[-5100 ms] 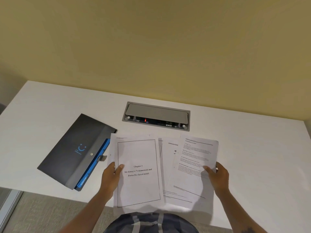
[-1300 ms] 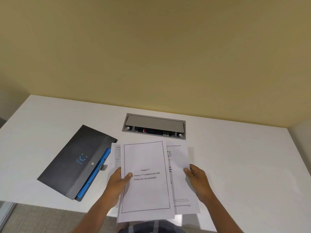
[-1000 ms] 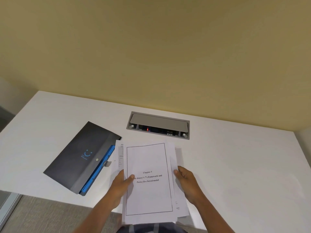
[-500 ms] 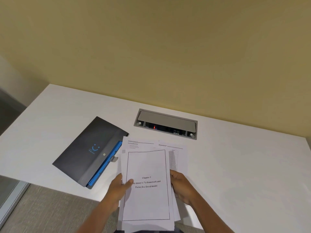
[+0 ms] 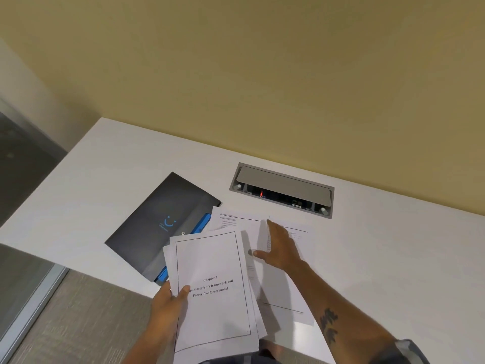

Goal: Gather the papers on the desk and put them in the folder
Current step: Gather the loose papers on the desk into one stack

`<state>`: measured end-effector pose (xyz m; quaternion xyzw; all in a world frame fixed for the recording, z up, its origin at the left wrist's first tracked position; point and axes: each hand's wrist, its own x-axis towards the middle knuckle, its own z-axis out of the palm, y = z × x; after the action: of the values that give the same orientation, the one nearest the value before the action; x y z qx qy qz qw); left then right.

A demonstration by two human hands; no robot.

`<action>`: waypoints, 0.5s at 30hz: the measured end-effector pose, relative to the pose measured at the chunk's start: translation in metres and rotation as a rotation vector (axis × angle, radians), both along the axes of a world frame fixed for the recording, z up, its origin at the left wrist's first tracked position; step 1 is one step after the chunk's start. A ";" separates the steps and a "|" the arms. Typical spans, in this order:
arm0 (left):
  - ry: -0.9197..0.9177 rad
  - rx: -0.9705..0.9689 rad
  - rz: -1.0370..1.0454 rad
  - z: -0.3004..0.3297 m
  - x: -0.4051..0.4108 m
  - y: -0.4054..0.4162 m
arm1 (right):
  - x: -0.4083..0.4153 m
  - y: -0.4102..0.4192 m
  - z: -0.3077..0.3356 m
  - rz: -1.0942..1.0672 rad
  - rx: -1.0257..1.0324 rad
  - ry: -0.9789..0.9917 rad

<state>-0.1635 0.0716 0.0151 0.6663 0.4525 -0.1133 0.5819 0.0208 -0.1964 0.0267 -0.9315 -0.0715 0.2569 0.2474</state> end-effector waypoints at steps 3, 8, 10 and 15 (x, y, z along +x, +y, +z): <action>-0.005 0.036 -0.014 0.000 -0.004 0.011 | 0.019 0.013 -0.006 0.090 -0.121 -0.041; -0.008 0.017 0.017 0.001 -0.006 0.022 | 0.029 0.025 -0.017 0.162 -0.321 -0.027; -0.004 0.006 0.030 0.001 -0.005 0.024 | 0.026 0.029 -0.022 0.181 -0.374 -0.039; -0.015 -0.033 0.047 0.001 -0.001 0.027 | 0.019 0.034 -0.027 0.200 -0.400 -0.048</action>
<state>-0.1642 0.0982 0.0159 0.6464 0.4619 -0.1021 0.5986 0.0393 -0.1625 0.0001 -0.9561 -0.1172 0.2669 0.0294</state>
